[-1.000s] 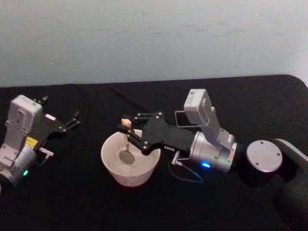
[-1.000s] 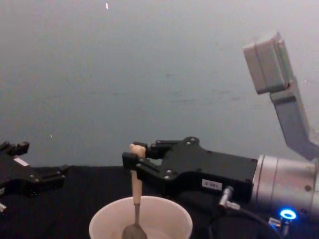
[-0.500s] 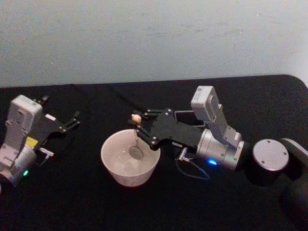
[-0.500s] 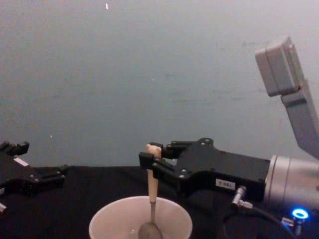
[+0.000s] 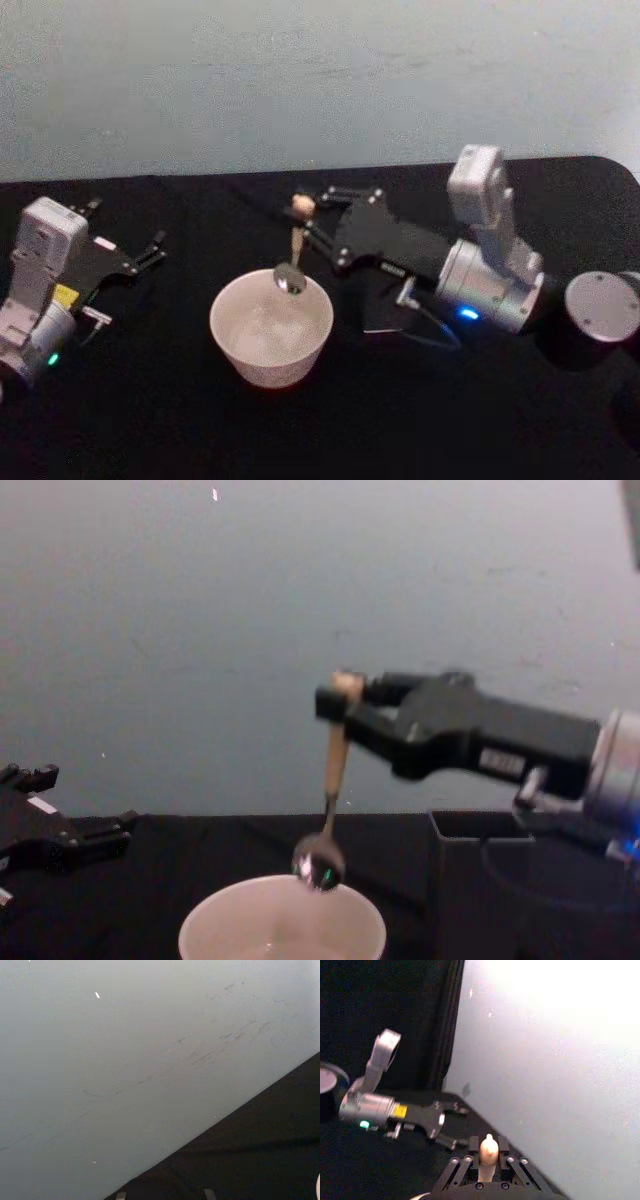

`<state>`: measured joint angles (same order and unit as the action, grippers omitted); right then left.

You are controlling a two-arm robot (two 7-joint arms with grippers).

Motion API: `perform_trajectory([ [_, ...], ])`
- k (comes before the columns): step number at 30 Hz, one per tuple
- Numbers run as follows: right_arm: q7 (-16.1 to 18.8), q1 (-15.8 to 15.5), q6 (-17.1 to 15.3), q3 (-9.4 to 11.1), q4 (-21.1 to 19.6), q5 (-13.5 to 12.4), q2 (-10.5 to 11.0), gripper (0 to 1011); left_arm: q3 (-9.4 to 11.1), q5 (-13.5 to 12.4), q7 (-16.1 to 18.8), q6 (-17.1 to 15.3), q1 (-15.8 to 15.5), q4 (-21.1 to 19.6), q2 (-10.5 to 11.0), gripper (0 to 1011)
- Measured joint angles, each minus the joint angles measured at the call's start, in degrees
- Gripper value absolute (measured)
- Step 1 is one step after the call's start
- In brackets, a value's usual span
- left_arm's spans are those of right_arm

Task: Pick up the stirring spoon with one hand, stir inside the cup, then place it back in its original position.

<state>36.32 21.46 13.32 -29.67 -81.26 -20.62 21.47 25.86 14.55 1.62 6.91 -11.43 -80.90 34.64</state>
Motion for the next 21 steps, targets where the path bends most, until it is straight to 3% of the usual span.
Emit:
perform_trajectory([
  [13, -0.20, -1.53, 2.15, 5.69, -6.54, -3.90, 4.22, 214, 0.00, 0.00, 0.00, 0.00, 0.00, 0.00, 0.00, 1001],
  [21, -0.84, -3.37, 2.61, 8.79, -8.76, -4.69, 7.07, 214, 0.00, 0.00, 0.00, 0.00, 0.00, 0.00, 0.00, 1001],
])
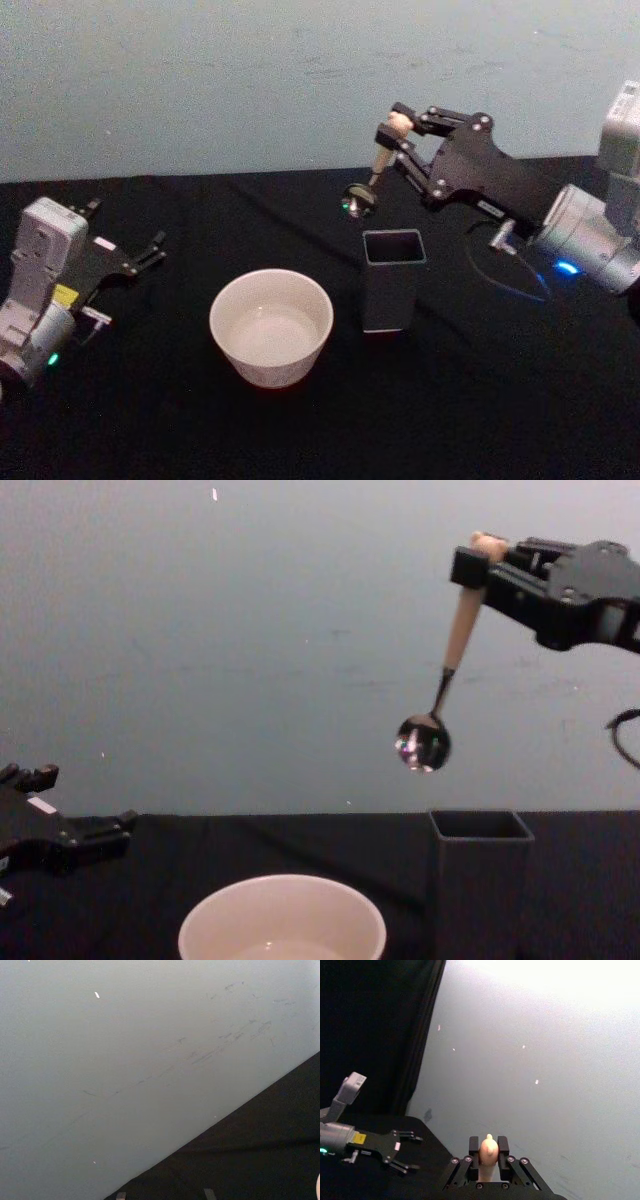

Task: Pick up the stirring spoon with one hand, stir inside the cup, then place it back in its original position.

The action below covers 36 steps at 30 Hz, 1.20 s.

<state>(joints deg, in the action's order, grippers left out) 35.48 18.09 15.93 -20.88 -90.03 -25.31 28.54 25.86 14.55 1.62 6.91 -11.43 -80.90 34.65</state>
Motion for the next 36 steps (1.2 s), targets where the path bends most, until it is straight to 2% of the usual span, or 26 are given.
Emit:
perform_trajectory([
  [8, -0.67, -2.91, -0.26, 2.22, -2.28, -0.42, 2.24, 214, 0.00, 0.00, 0.00, 0.00, 0.00, 0.00, 0.00, 1001],
  [17, -0.90, -5.50, -1.29, 3.52, -3.49, -0.80, 3.67, 214, 0.00, 0.00, 0.00, 0.00, 0.00, 0.00, 0.00, 1001],
  [23, -1.06, -6.11, -2.06, 3.49, -3.21, -0.66, 3.80, 214, 0.00, 0.00, 0.00, 0.00, 0.00, 0.00, 0.00, 1001],
  [36, -1.29, -5.50, -3.49, 1.98, -0.99, 0.81, 2.82, 214, 0.00, 0.00, 0.00, 0.00, 0.00, 0.00, 0.00, 1001],
])
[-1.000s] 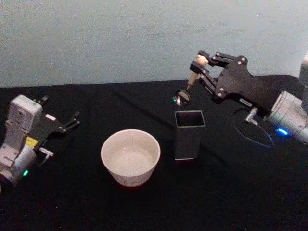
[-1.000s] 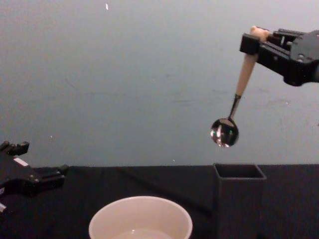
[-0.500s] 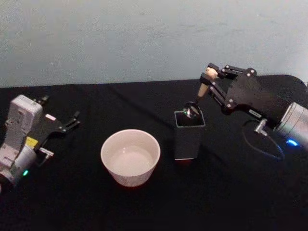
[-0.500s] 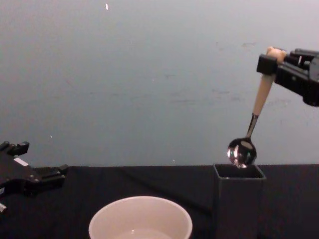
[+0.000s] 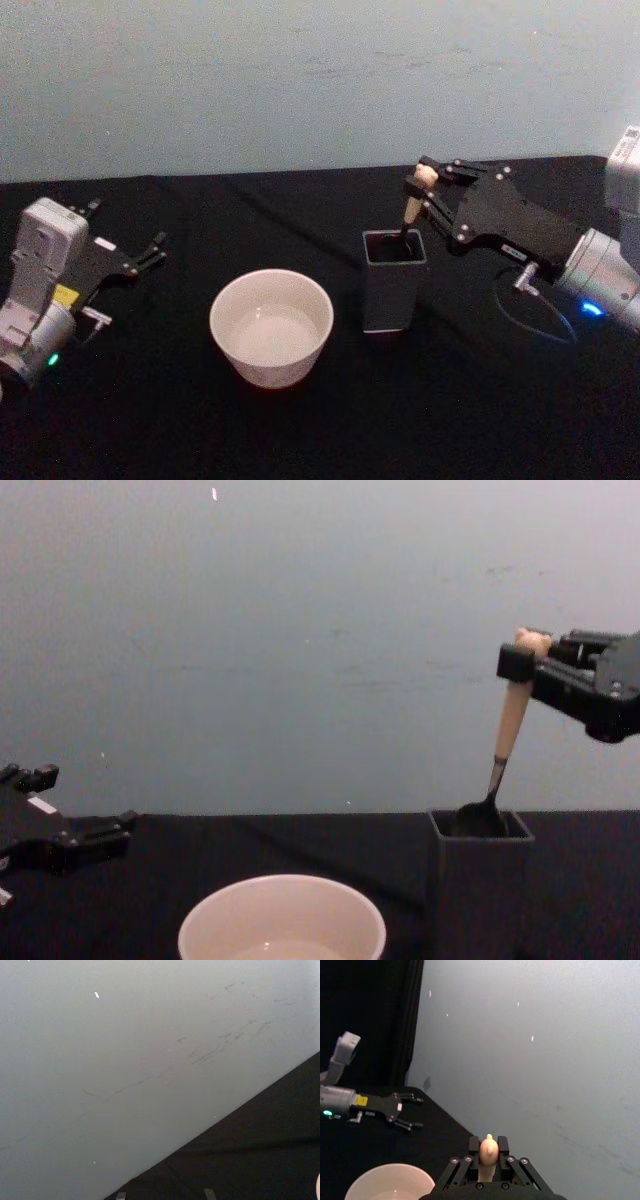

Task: Pick up the stirring spoon with one hand, stir inside the cup, then place it back in its original position.

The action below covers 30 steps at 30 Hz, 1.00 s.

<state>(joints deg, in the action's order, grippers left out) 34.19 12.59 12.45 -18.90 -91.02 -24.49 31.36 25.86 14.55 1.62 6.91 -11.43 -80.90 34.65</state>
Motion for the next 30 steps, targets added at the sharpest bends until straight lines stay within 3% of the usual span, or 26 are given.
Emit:
perform_trajectory([
  [18, -1.40, 1.07, -2.98, -2.50, 6.23, 1.07, -3.17, 214, 0.00, 0.00, 0.00, 0.00, 0.00, 0.00, 0.00, 1001],
  [30, -2.22, 0.91, -4.40, -3.20, 7.92, 1.69, -3.94, 214, 0.00, 0.00, 0.00, 0.00, 0.00, 0.00, 0.00, 1001],
])
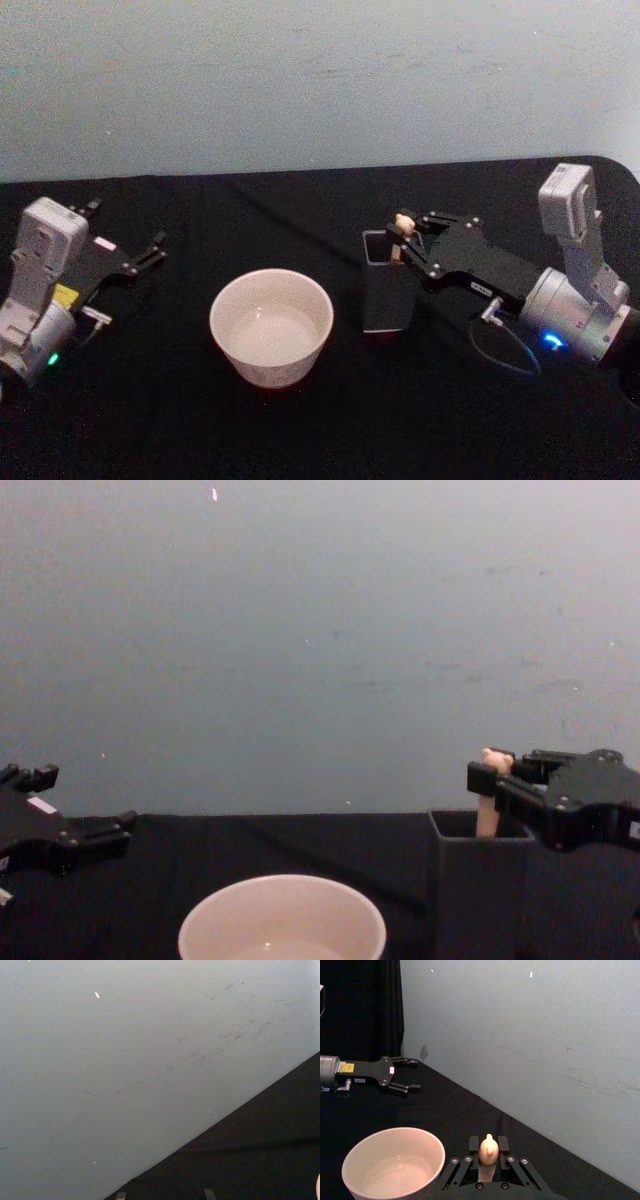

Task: Pick up the stirring spoon with one hand, stir inside the cup, then place it back in its original position.

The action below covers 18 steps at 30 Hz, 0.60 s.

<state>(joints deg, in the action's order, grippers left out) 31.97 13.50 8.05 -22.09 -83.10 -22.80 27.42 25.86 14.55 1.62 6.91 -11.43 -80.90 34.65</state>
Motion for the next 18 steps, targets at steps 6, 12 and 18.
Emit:
perform_trajectory([
  [6, -0.27, -0.05, -0.08, -0.09, 0.12, 0.36, -0.07, 214, 0.00, 0.00, 0.00, 0.00, 0.00, 0.00, 0.00, 1001],
  [12, -0.21, -0.05, -0.07, -0.09, 0.12, 0.30, -0.05, 214, 0.00, 0.00, 0.00, 0.00, 0.00, 0.00, 0.00, 1002],
  [18, -0.12, -0.05, -0.06, -0.07, 0.11, 0.23, -0.03, 319, 0.00, 0.00, 0.00, 0.00, 0.00, 0.00, 0.00, 1001],
])
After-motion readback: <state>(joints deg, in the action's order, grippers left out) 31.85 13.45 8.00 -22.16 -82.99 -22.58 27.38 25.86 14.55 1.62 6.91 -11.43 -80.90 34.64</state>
